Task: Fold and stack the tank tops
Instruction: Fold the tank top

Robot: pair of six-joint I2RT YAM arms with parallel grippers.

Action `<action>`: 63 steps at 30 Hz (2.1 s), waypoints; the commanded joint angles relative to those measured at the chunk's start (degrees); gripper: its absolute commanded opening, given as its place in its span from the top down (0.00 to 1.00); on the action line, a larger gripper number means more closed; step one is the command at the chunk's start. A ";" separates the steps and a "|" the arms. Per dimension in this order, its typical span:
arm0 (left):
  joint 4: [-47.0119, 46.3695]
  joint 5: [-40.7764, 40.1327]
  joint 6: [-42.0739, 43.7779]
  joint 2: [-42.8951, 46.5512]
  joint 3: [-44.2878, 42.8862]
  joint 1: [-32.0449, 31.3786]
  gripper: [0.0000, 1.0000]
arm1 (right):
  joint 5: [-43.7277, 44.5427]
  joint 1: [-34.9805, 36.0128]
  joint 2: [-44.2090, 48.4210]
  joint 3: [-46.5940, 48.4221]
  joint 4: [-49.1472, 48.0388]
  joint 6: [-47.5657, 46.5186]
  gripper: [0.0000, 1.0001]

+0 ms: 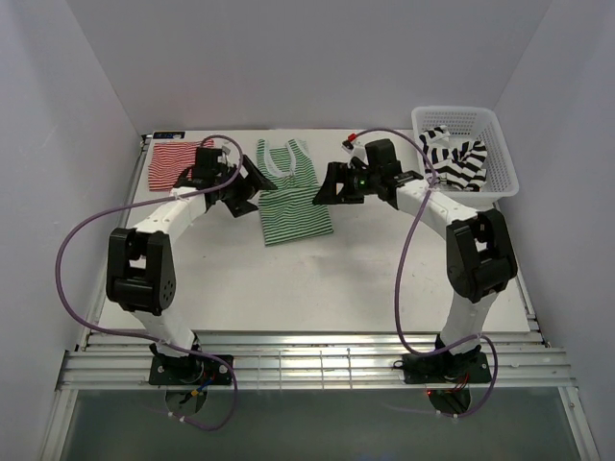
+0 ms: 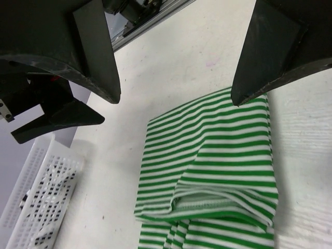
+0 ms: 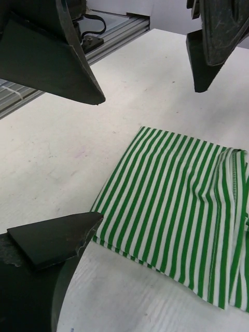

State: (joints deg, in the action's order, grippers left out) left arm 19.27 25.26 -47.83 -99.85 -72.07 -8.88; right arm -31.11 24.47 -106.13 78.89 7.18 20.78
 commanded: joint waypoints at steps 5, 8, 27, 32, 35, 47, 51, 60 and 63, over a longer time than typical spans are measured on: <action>4.81 -3.71 2.05 3.26 7.89 -6.41 0.02 | 3.23 1.46 4.26 -8.66 0.19 -1.53 0.10; 5.34 -6.08 1.52 4.84 11.41 -6.58 0.02 | 5.44 1.46 4.09 -10.51 0.55 -1.88 0.10; 5.25 -10.84 3.80 -3.76 12.66 -6.23 0.34 | 5.63 -0.12 -7.25 -8.32 0.20 3.22 0.01; 5.17 -10.40 4.06 -6.14 12.04 -6.06 0.53 | 5.97 -0.30 -8.22 -8.67 0.03 4.27 0.20; 5.17 -10.23 4.06 -6.93 12.04 -6.06 0.53 | 6.24 -0.30 -8.66 -8.84 0.03 4.89 0.32; 5.43 -10.05 4.85 -8.52 11.60 -5.35 0.62 | 6.50 -0.39 -11.47 -8.32 -1.55 8.57 0.43; 5.52 -10.23 5.12 -8.69 11.43 -4.57 0.62 | 6.50 -0.30 -12.08 -8.49 -2.35 9.63 0.45; 4.90 -8.47 5.65 -10.36 10.29 -3.95 0.95 | 6.15 -0.39 -12.18 -10.42 -3.40 10.60 0.79; 4.47 -8.82 6.08 -9.92 10.72 -3.95 1.00 | 6.33 -0.30 -11.91 -11.22 -3.40 10.34 0.92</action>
State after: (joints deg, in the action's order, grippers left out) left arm 23.18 22.24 -43.97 -107.59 -62.37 -13.02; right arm -26.59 23.97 -116.46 69.60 1.91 31.79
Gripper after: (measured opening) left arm 0.023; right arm 0.090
